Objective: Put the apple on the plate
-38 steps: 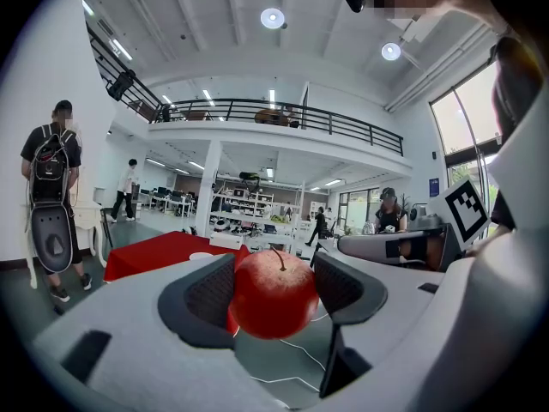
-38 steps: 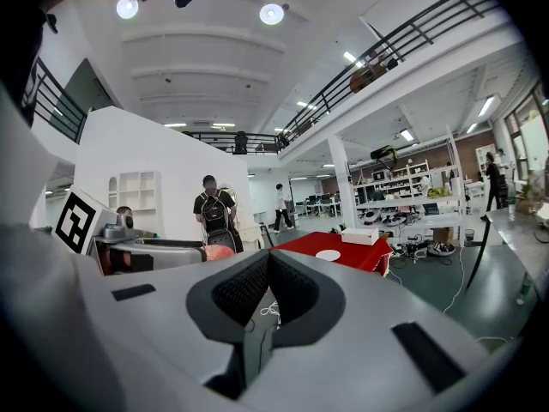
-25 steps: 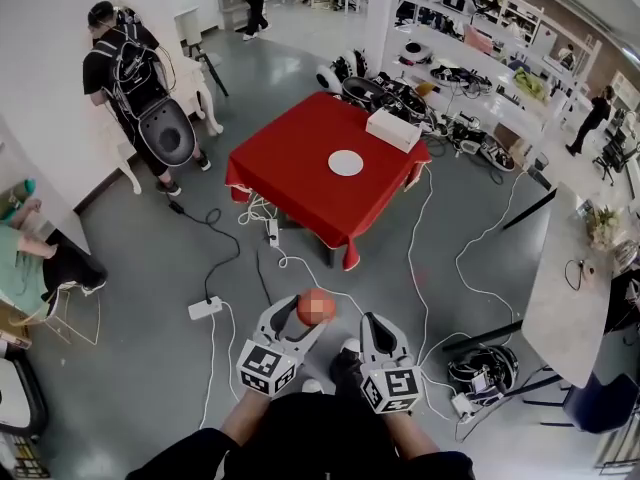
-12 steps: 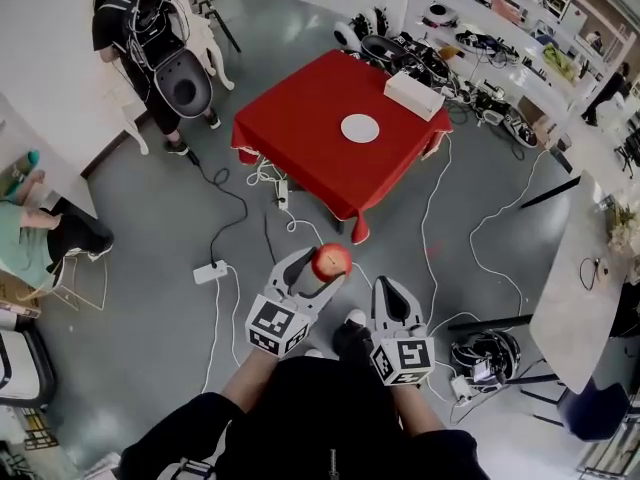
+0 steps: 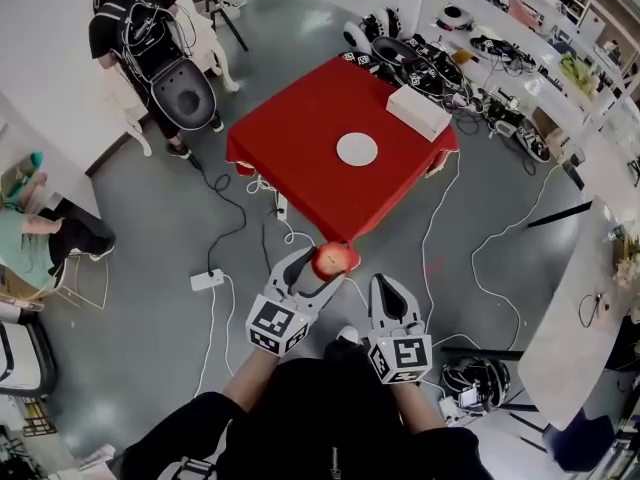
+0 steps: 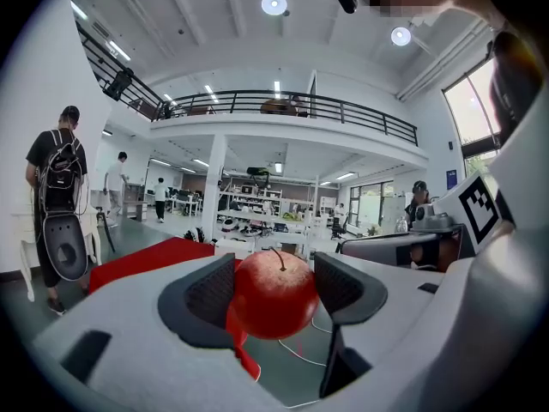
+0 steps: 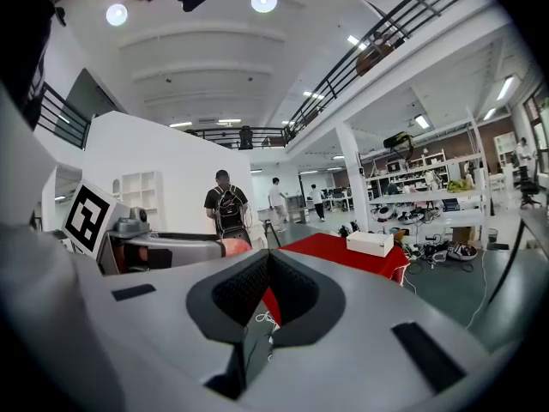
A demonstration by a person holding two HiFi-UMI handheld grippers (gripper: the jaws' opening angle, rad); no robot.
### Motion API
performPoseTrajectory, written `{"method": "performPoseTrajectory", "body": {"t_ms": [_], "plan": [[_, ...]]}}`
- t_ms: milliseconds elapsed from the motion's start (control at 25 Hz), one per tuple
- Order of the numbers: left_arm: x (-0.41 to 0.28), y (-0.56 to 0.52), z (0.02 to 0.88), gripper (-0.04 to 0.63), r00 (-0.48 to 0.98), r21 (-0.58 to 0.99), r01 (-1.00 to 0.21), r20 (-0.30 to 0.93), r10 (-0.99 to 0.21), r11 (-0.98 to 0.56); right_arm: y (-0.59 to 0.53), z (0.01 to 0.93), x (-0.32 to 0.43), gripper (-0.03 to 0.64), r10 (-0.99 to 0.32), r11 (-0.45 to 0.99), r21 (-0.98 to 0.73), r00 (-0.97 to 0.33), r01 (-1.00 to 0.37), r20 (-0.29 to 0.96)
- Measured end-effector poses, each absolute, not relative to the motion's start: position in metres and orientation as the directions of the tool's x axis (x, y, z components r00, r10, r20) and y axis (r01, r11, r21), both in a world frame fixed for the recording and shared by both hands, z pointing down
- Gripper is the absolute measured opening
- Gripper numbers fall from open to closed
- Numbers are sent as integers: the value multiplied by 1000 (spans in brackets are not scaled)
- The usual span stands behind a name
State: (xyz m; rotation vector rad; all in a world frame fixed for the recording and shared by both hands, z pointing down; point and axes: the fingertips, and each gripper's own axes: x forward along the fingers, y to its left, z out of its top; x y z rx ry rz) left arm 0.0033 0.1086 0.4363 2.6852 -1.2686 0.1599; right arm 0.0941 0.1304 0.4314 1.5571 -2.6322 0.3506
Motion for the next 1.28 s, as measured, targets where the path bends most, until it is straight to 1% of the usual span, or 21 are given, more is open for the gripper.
{"method": "performPoseTrajectory", "body": {"t_ms": [320,720,960,1280], "plan": [[25,64,431,293,593,94,-804,181,-785,-587,85,436,118,11,-826,502,-167,-528,-849,200],[22,13,447,293,565,104,-824,195,-802,-556,42,451,127,11,-820,496,-190,-529,-847,218],[17,-43,454,293,578,112,-816,182,-796,-567,-10,454,122,11,-830,484,-174,-513,-858,221],[2,-145,465,293,611,123,-791,178,-771,-599,-106,455,100,11,-845,460,-156,-485,-874,228]]}}
